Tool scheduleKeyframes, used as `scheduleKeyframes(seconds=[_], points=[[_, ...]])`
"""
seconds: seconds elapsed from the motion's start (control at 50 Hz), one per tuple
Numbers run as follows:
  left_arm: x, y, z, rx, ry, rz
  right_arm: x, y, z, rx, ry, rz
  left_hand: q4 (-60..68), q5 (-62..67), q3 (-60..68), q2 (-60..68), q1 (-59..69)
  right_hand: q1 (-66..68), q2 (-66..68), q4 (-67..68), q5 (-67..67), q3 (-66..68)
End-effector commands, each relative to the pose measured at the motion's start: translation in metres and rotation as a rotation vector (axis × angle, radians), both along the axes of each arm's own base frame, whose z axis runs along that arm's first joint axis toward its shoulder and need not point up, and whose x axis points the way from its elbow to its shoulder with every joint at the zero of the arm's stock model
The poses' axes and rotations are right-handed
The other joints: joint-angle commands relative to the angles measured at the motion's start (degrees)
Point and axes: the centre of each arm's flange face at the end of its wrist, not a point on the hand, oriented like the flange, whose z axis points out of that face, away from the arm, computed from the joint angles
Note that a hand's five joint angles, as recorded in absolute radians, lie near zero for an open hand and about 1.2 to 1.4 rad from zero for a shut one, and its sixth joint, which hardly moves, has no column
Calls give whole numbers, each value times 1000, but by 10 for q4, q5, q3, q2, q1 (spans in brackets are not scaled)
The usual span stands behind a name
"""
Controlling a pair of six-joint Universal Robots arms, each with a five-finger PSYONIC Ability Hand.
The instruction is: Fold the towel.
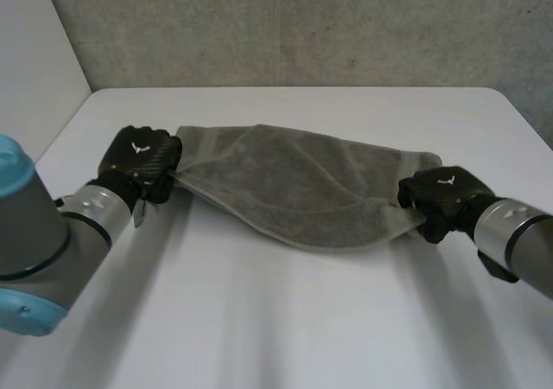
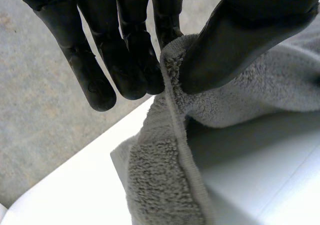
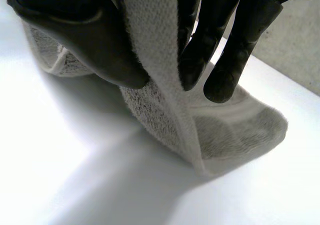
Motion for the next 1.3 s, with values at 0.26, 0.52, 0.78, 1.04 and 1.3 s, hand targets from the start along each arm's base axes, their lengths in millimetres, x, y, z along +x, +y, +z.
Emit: scheduleKeyframes(seconds=[0.26, 0.52, 0.78, 1.04, 1.3], points=[[17, 23, 97, -132, 96, -49, -7, -23, 68, -39, 104, 80, 24, 39, 29, 33, 49, 37, 51, 38, 35, 44], [-24, -89, 34, -60, 68, 3, 41, -104, 47, -271, 212, -18, 24, 39, 29, 33, 49, 37, 51, 38, 35, 44], [-41, -102, 203, -624, 379, 41, 46, -124, 209, -987, -287, -193, 24, 39, 29, 33, 49, 37, 51, 38, 35, 44], [-40, -94, 104, -365, 313, 33, 47, -118, 106, -676, -163, -88, 24, 39, 29, 33, 49, 37, 51, 38, 35, 44], [-13, -48, -35, -45, 139, 6, 14, -75, -27, -251, -35, -42, 24, 39, 29, 33, 49, 37, 51, 38, 35, 44]])
